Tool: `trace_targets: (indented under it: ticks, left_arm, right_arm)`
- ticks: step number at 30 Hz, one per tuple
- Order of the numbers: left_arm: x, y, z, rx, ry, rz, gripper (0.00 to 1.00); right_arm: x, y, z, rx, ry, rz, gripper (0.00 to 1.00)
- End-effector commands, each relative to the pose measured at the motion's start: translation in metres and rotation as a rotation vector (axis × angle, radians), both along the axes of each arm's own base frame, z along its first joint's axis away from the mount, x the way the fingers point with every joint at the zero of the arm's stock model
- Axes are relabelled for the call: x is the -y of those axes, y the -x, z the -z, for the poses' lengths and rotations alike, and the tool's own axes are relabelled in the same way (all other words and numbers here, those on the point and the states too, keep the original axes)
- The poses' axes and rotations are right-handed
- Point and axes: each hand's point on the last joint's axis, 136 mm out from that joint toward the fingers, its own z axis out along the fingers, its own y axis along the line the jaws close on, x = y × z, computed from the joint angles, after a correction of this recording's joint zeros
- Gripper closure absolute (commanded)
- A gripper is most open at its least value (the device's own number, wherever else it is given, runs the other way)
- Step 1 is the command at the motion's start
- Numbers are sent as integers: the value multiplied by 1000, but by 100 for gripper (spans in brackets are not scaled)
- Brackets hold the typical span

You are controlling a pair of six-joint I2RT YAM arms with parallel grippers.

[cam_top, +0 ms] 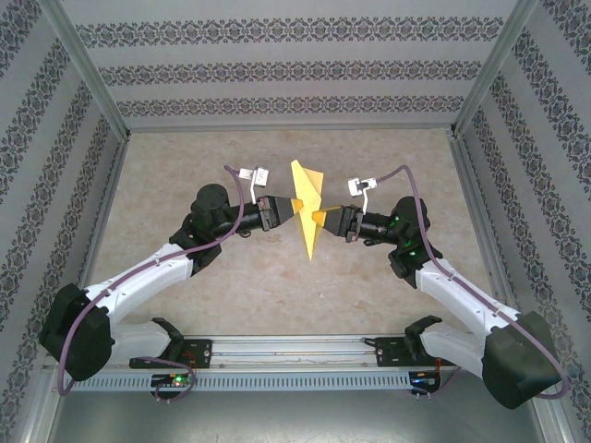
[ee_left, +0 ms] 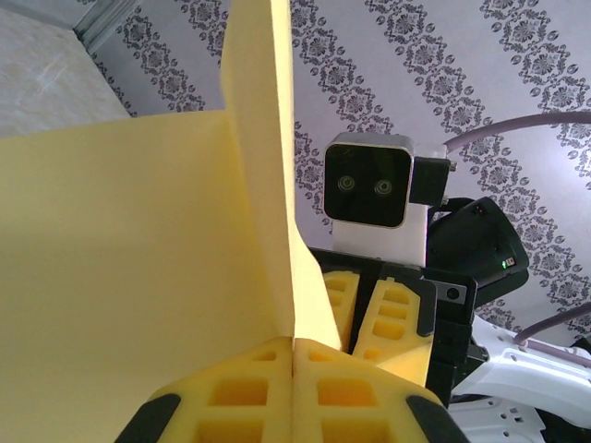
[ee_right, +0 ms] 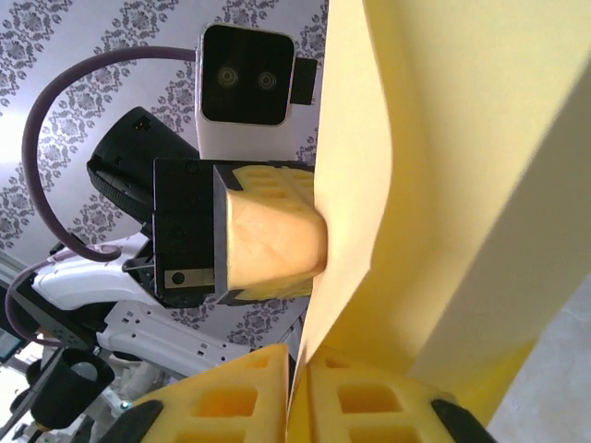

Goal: Fold a paper plane with a square sheet of paper (fold left side to right side)
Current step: Turn over the paper at the center of the table.

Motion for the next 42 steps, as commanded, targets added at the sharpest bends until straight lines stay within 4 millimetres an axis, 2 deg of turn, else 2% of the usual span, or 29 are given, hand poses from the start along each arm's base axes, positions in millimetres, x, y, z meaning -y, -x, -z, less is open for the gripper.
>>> trace_targets:
  ticks: [1, 5, 10, 15, 20, 25, 28, 33, 42]
  left_arm:
    - [-2, 6, -23, 80, 53, -7, 96]
    - [-3, 6, -22, 84, 58, -14, 96]
    - [-3, 6, -21, 85, 53, -14, 97]
    - [-2, 6, -20, 82, 47, -16, 97]
    - [-1, 6, -19, 80, 46, -15, 97]
    - [0, 5, -16, 71, 44, -14, 97]
    - [1, 6, -16, 70, 45, -11, 97]
    - [2, 4, -13, 60, 41, -11, 97]
    - [4, 3, -5, 48, 28, -12, 93]
  right_arm:
    - [10, 0, -10, 29, -17, 41, 81]
    - [28, -3, -9, 18, -3, 123, 68]
    - [42, -4, 17, -53, 75, 209, 47]
    - [34, 3, 34, -116, 85, 171, 29]
    - [14, 11, 24, -82, 78, 108, 20]
    - [0, 10, 15, -59, 77, 81, 20]
    - [-6, 7, 11, -50, 73, 78, 25]
    - [-13, 4, 4, -32, 71, 74, 38]
    - [-10, -4, 7, -35, 91, 129, 66]
